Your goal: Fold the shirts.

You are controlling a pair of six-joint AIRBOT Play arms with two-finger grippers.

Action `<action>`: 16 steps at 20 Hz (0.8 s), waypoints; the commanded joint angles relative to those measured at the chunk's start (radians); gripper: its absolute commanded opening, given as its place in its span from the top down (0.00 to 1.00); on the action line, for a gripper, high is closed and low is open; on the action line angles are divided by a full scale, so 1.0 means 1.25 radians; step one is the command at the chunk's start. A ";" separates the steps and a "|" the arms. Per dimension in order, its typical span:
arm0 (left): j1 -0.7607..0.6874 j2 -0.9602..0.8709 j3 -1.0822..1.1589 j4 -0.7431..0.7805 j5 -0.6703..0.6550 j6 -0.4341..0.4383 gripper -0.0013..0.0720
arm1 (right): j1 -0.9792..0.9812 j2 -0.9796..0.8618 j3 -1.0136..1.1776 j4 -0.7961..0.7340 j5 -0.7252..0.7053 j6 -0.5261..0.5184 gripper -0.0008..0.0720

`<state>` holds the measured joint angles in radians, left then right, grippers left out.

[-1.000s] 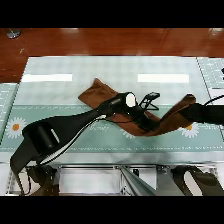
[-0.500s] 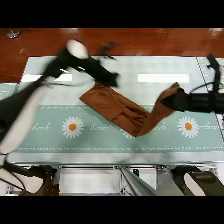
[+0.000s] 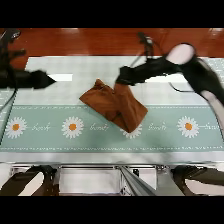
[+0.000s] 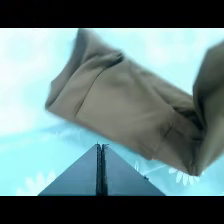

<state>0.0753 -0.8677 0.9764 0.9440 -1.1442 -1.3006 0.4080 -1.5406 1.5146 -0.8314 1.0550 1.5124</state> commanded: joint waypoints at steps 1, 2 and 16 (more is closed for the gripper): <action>0.023 0.196 -0.255 -0.044 0.056 0.011 0.95 | 0.058 -0.209 0.188 0.002 -0.006 0.031 0.94; 0.023 0.216 -0.299 -0.061 0.056 0.011 0.95 | 0.067 -0.246 0.221 0.007 -0.009 0.036 0.94; 0.023 0.185 -0.426 -0.092 0.162 0.011 0.95 | -0.158 -0.226 0.371 0.219 0.307 -0.004 0.13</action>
<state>0.1036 -0.6338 0.4496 0.8307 -0.9592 -1.2869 0.3382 -1.9175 1.9724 -0.5663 1.2236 1.5097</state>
